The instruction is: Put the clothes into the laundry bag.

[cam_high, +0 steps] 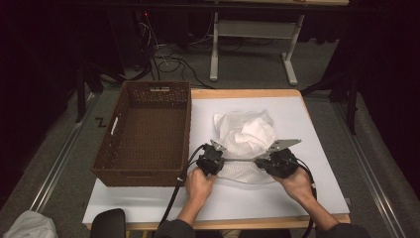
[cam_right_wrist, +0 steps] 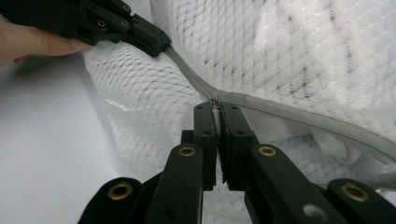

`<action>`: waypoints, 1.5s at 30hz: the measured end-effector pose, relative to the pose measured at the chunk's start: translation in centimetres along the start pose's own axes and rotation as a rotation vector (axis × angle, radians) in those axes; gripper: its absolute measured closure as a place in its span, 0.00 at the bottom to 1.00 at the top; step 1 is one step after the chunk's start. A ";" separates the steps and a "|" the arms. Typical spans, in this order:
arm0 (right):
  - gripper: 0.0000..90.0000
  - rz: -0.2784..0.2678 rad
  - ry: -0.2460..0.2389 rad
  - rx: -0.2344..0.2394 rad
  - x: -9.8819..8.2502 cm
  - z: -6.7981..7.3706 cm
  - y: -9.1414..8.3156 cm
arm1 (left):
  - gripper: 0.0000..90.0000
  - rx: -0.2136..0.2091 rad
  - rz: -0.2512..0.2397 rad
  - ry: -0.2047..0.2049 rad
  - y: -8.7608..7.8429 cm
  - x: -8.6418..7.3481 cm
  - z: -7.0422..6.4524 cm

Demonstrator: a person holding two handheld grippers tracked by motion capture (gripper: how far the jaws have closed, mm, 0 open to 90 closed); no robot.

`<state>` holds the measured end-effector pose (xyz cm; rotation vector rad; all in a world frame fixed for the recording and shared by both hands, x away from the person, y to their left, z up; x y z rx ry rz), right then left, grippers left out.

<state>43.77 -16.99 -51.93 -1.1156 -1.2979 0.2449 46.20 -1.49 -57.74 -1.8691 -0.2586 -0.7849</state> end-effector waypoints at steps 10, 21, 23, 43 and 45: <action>0.97 -0.021 0.020 0.000 -0.7 -0.9 -1.1 | 1.00 0.000 -0.008 0.000 0.0 0.0 0.0; 0.97 -0.030 0.016 0.014 -0.7 -0.8 -1.2 | 1.00 -0.002 -0.008 -0.001 0.0 0.0 0.0; 0.97 -0.039 0.031 0.018 -0.7 -0.8 -1.4 | 1.00 -0.003 -0.007 0.000 0.0 -0.1 0.0; 0.97 -0.068 0.071 -0.006 -1.7 -2.1 -3.1 | 1.00 -0.003 -0.007 -0.002 0.0 0.0 0.0; 0.97 -0.064 0.075 -0.009 -1.8 -2.2 -3.1 | 1.00 -0.003 -0.007 -0.002 0.0 0.0 0.0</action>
Point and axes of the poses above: each handheld gripper's, and its own axes: y roughly forward along the jaws, x roughly out of its top, z roughly to its left, the point moved 9 cm from there along y, roughly forward along the jaws, and after that the axes turned 13 degrees about -y, right-handed, at the moved point
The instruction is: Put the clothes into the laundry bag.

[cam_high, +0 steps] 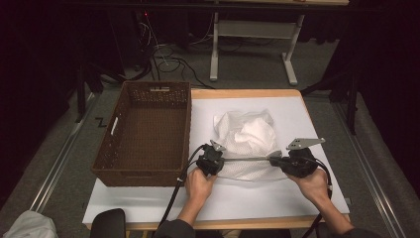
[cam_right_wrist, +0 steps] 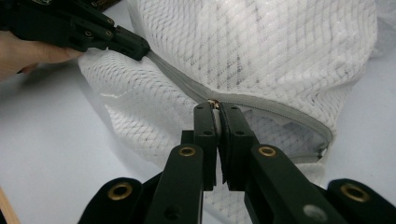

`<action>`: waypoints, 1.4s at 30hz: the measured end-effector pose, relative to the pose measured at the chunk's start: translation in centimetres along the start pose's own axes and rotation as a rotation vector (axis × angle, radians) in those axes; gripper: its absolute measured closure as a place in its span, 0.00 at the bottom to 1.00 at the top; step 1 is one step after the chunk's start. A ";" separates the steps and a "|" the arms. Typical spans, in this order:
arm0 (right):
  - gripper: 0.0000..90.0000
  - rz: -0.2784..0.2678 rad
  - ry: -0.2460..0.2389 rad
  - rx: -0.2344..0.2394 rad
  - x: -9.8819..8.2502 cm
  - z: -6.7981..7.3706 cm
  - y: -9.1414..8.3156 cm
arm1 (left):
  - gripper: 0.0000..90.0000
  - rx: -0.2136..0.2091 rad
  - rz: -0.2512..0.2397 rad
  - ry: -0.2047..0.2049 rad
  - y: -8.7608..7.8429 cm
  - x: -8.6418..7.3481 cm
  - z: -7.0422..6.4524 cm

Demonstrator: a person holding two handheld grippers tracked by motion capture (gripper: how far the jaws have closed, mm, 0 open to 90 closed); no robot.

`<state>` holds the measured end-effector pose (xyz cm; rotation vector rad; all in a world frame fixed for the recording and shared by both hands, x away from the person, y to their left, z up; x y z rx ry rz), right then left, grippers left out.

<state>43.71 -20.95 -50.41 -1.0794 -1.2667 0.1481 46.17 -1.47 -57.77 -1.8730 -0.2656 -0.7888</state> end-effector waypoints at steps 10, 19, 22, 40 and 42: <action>0.97 0.007 0.005 -0.029 -0.2 -0.9 -0.6 | 1.00 0.000 0.000 0.001 0.0 0.0 0.0; 0.97 0.007 0.022 -0.042 -0.6 -1.7 -1.2 | 1.00 -0.001 0.001 0.001 0.0 0.0 0.0; 0.97 0.007 0.028 -0.043 -0.7 -1.8 -1.4 | 1.00 -0.001 0.001 0.001 0.0 0.0 0.0; 0.97 0.015 0.075 -0.081 -1.8 -3.7 -1.9 | 1.00 -0.002 0.001 0.005 0.0 0.0 0.0; 0.97 0.014 0.087 -0.085 -1.9 -3.9 -1.9 | 1.00 -0.002 0.001 0.005 0.0 0.0 0.0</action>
Point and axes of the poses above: each handheld gripper's, and its own axes: y roughly forward along the jaws, x roughly out of its top, z roughly to its left, the point moved 9 cm from there along y, roughly forward along the jaws, and after that the axes turned 13 degrees about -y, right-handed, at the moved point
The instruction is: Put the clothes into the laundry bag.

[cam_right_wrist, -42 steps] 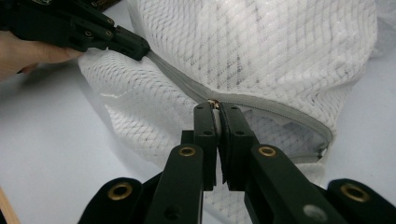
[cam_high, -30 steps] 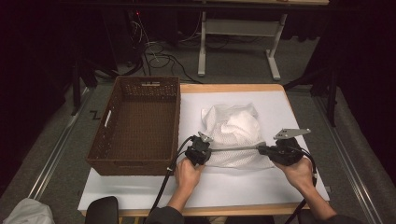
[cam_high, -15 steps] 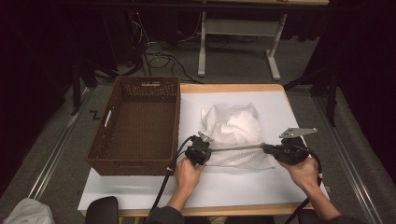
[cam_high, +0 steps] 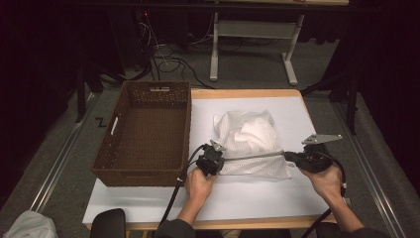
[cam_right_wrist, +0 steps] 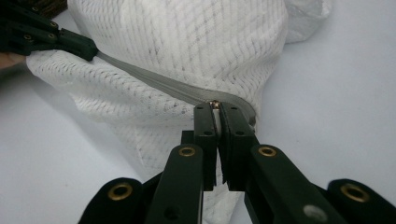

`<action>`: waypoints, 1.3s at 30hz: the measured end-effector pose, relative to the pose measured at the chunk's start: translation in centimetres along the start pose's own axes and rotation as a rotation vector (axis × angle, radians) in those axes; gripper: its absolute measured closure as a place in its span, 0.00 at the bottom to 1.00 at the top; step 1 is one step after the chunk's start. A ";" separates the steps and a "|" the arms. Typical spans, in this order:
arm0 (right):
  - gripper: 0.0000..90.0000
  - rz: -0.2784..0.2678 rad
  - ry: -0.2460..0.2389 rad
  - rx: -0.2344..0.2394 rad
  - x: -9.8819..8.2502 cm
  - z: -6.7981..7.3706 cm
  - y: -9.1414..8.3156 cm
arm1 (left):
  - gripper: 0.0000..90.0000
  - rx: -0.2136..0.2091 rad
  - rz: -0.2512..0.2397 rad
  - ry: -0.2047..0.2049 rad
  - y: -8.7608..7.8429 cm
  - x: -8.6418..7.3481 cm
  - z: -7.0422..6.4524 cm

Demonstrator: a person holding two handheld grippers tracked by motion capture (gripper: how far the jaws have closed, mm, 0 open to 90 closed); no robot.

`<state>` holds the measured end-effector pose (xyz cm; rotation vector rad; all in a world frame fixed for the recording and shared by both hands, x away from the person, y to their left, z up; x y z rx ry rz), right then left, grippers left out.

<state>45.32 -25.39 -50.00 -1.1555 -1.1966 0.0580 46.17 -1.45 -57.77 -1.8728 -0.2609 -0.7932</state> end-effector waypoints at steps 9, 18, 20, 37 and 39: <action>0.97 0.015 0.016 -0.037 -0.5 -1.2 0.1 | 1.00 -0.002 0.001 0.002 0.0 0.0 0.0; 0.97 0.040 0.044 -0.073 -1.3 -2.8 0.4 | 1.00 -0.003 0.001 0.001 0.0 0.0 0.0; 0.97 0.053 0.048 -0.081 -1.4 -3.1 0.5 | 1.00 -0.008 0.000 -0.001 0.0 0.0 0.0; 0.97 0.193 0.088 -0.125 -3.4 -5.3 3.0 | 1.00 -0.008 0.005 0.009 -0.1 -0.1 0.1; 0.97 0.208 0.093 -0.128 -3.7 -5.4 3.4 | 1.00 -0.008 0.005 0.008 -0.1 0.0 0.1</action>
Point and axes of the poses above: each handheld gripper's, and its own axes: y roughly forward along the jaws, x roughly out of its top, z roughly to its left, the point moved 9 cm from there along y, roughly forward along the jaws, and after that the axes turned 13 degrees about -y, right-handed, at the moved point
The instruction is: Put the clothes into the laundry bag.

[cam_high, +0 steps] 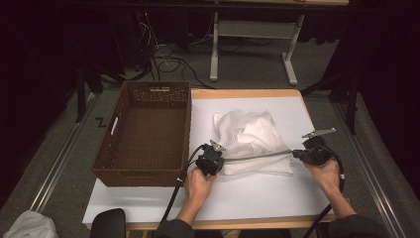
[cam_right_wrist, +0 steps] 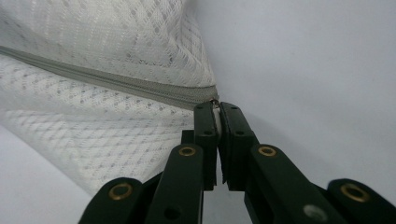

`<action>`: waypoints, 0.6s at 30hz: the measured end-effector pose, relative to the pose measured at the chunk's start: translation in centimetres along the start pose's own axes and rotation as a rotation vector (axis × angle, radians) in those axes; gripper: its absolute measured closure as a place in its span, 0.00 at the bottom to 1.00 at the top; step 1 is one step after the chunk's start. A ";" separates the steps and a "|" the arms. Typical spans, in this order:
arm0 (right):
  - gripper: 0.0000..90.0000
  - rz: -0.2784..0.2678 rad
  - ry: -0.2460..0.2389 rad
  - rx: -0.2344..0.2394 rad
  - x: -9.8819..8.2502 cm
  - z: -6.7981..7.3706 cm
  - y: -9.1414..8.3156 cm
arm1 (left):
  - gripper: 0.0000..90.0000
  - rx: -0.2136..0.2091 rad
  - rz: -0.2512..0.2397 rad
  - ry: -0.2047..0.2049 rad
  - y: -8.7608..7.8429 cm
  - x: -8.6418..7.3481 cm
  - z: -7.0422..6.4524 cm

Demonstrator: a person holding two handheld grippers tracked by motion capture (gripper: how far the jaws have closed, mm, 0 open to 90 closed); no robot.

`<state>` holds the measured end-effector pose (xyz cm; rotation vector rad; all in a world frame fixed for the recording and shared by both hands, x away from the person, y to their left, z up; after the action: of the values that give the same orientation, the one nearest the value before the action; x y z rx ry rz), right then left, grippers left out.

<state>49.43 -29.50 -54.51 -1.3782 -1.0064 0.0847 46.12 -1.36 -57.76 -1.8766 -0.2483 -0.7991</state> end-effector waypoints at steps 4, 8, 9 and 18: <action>0.97 -0.016 0.002 0.000 0.2 0.2 -0.1 | 1.00 0.009 0.005 -0.005 0.0 0.1 -0.1; 0.97 -0.045 -0.012 0.013 0.6 0.8 -0.7 | 1.00 0.013 0.017 -0.017 -0.1 0.1 -0.1; 0.97 -0.046 -0.020 0.016 0.7 1.0 -0.8 | 0.98 0.000 0.020 -0.024 -0.1 0.1 -0.2; 0.97 -0.048 -0.108 0.055 2.5 4.0 -0.6 | 0.67 -0.025 0.059 0.011 -0.6 0.0 -2.2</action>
<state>48.16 -25.10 -53.18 -1.3098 -1.1193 0.1512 44.90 -3.05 -56.78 -1.8934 -0.1764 -0.7756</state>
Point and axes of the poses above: each handheld gripper's, and its own axes: y roughly forward along the jaws, x roughly out of its top, z roughly to its left, the point moved 9 cm from there along y, roughly forward along the jaws, and after that the axes turned 13 degrees about -y, right-handed, at the moved point
